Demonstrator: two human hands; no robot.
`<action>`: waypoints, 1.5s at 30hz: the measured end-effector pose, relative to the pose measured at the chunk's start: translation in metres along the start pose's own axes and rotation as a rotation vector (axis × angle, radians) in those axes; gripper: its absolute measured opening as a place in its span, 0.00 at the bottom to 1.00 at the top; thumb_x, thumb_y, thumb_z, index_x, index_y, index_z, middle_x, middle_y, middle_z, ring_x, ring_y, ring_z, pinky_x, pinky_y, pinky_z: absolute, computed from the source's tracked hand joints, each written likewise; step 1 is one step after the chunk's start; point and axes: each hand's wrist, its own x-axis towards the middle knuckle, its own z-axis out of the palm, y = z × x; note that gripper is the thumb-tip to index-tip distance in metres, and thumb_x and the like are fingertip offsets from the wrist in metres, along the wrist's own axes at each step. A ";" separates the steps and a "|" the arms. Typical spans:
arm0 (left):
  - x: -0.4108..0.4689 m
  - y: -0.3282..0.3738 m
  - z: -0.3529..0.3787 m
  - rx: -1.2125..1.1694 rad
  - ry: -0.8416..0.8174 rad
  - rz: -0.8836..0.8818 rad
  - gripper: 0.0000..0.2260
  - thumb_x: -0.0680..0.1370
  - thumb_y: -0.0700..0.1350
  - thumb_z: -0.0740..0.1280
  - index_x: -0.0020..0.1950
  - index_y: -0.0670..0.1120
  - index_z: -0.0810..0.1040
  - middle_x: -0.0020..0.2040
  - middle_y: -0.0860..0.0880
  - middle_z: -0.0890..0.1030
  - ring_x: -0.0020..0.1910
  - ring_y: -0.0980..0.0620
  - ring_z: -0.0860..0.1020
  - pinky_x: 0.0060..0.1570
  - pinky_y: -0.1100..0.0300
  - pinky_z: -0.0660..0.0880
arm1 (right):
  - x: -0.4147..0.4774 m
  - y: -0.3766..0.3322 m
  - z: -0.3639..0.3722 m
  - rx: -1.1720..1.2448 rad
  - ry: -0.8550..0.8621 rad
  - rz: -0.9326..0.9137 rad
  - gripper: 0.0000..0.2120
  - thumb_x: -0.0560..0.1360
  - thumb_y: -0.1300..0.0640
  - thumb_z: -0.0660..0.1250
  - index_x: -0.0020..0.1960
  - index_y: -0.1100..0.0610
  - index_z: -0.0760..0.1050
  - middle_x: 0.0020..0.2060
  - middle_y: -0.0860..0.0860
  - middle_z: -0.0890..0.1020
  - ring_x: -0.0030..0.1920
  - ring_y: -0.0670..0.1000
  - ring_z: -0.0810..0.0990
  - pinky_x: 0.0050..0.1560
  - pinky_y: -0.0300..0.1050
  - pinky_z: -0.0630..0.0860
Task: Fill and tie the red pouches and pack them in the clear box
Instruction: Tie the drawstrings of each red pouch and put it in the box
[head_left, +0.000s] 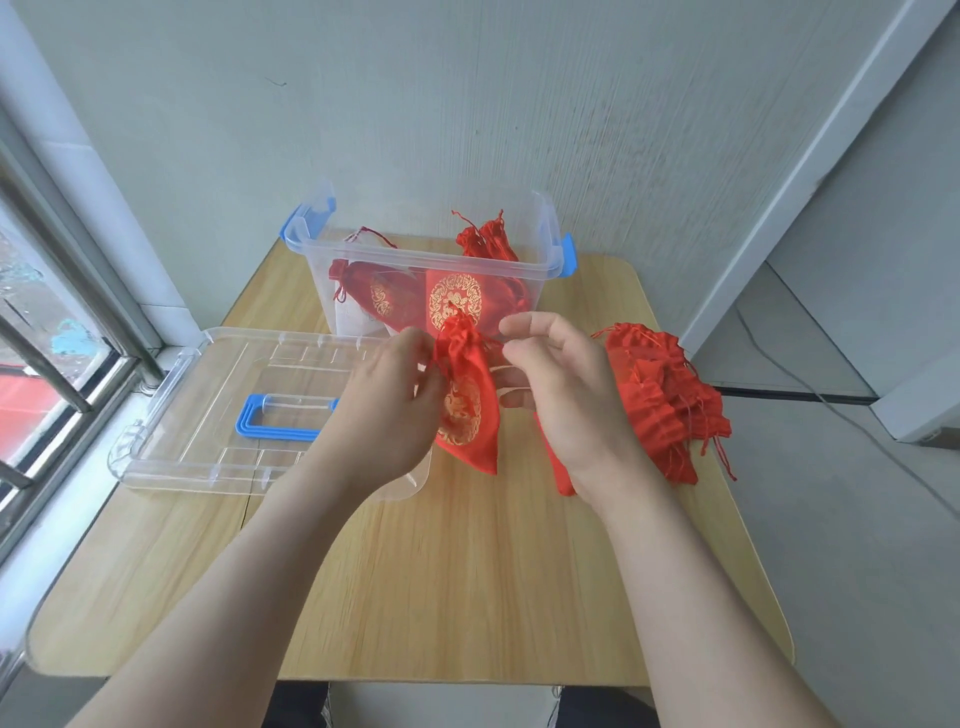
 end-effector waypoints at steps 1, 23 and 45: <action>0.001 0.002 -0.002 -0.050 0.000 -0.020 0.07 0.87 0.47 0.62 0.51 0.48 0.76 0.47 0.50 0.82 0.46 0.51 0.81 0.46 0.55 0.75 | -0.001 0.001 -0.001 -0.025 -0.020 -0.002 0.14 0.76 0.53 0.71 0.60 0.54 0.80 0.49 0.51 0.89 0.47 0.47 0.87 0.50 0.45 0.81; 0.023 -0.012 -0.017 0.119 0.042 -0.137 0.14 0.80 0.46 0.56 0.39 0.40 0.72 0.37 0.45 0.78 0.39 0.44 0.76 0.41 0.46 0.75 | 0.083 -0.027 0.054 -0.190 0.390 -0.366 0.14 0.80 0.58 0.65 0.61 0.49 0.64 0.40 0.54 0.87 0.35 0.59 0.87 0.42 0.67 0.82; 0.022 -0.037 -0.004 0.260 -0.175 0.018 0.09 0.81 0.44 0.63 0.49 0.45 0.82 0.47 0.50 0.83 0.51 0.48 0.79 0.53 0.49 0.77 | 0.091 -0.053 0.100 -0.941 0.447 -0.425 0.12 0.75 0.63 0.64 0.57 0.58 0.76 0.49 0.56 0.82 0.53 0.63 0.79 0.49 0.55 0.73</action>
